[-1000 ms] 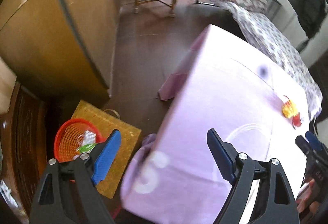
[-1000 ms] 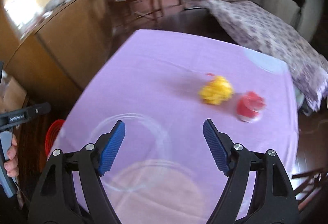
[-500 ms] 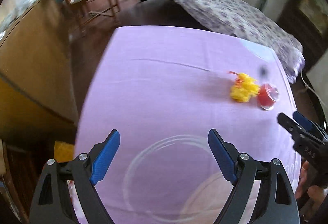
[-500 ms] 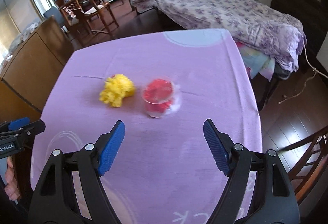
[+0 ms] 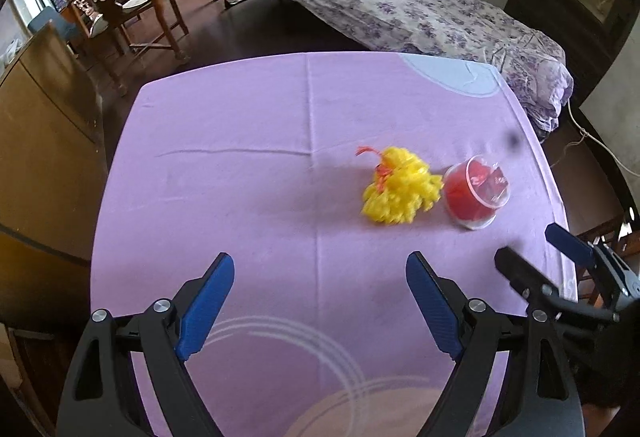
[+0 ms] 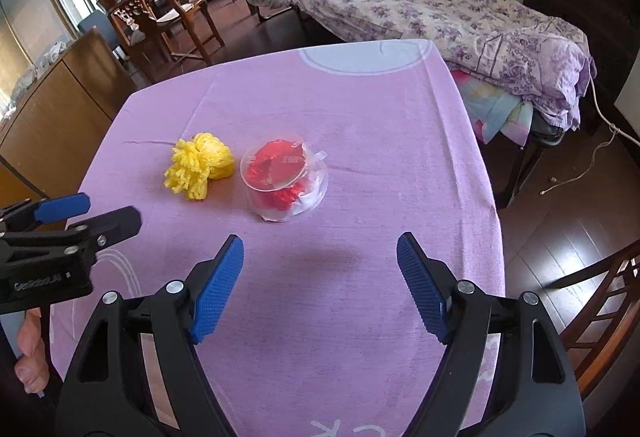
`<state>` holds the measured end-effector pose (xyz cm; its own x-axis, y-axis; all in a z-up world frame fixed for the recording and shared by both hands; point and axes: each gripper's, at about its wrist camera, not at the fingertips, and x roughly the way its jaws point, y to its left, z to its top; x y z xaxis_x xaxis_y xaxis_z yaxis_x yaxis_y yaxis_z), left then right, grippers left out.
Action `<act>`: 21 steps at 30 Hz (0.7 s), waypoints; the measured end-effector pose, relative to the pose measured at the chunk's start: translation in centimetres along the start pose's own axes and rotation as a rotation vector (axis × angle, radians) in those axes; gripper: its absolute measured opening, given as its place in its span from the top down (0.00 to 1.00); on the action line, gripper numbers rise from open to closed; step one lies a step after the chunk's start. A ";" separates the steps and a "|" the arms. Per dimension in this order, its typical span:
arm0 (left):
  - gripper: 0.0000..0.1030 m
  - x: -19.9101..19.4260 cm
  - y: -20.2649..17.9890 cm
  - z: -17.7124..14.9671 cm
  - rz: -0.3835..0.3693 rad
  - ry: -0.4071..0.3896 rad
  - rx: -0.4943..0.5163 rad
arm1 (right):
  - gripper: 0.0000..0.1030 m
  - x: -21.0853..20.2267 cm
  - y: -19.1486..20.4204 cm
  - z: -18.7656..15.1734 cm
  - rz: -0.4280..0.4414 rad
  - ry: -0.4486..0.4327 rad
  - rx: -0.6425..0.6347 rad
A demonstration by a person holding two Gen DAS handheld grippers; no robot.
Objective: Collect trash
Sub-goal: 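Return both grippers to the table toward the yellow ball and red cup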
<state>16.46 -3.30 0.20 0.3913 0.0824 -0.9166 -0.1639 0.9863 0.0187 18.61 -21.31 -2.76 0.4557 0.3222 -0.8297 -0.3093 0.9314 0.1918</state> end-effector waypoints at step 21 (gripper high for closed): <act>0.25 2.8 -3.0 2.2 -0.012 -0.010 0.032 | 0.24 0.4 -0.7 -0.2 -0.007 0.018 0.025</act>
<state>20.02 -5.73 -1.52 0.4020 0.0716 -0.9128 -0.1305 0.9912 0.0203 18.80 -21.84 -3.32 0.4425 0.3131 -0.8403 -0.2850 0.9376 0.1993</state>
